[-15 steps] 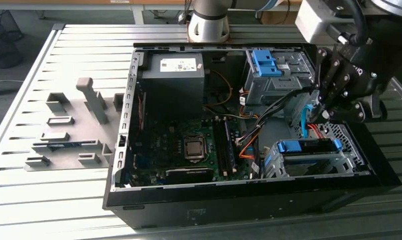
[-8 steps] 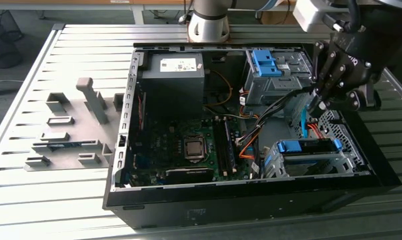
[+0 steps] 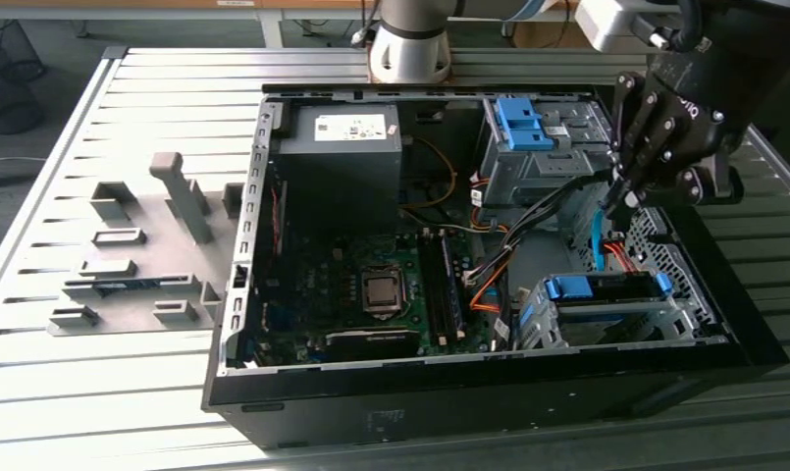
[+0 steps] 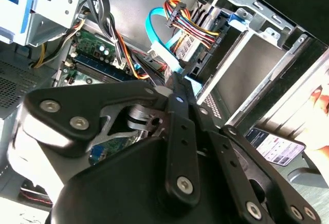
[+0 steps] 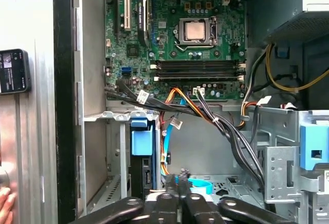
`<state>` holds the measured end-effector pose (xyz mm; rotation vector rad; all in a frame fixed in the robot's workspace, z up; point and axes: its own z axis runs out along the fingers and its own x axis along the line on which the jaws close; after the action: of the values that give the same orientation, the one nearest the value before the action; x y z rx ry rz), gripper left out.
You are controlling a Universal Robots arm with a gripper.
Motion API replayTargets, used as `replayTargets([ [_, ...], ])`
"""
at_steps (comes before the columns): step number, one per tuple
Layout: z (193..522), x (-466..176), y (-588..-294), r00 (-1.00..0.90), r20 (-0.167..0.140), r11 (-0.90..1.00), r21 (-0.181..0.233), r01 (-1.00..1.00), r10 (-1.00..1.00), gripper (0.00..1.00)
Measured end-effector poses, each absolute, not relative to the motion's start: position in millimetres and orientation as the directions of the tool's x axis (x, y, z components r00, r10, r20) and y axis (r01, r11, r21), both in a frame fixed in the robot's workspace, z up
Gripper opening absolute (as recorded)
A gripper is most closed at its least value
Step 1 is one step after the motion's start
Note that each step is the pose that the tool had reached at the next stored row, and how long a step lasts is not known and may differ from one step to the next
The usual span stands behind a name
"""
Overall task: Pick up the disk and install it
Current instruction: 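Insert the second disk wire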
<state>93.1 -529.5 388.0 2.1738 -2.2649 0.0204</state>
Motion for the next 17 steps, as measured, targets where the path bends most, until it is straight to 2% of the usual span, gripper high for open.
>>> replayTargets([
  [1,387.9,93.3,-529.3,-0.041,0.012,0.041,-0.008,-0.999,-0.999,0.17],
  [2,387.9,93.4,-528.9,-0.042,0.014,0.042,-0.008,-0.999,-0.999,0.24],
  [7,386.3,94.0,-525.5,-0.052,0.016,0.052,-0.008,-0.999,-0.999,0.24],
  [17,378.3,95.4,-522.4,-0.075,0.054,0.075,-0.011,-0.997,-0.996,0.24],
])
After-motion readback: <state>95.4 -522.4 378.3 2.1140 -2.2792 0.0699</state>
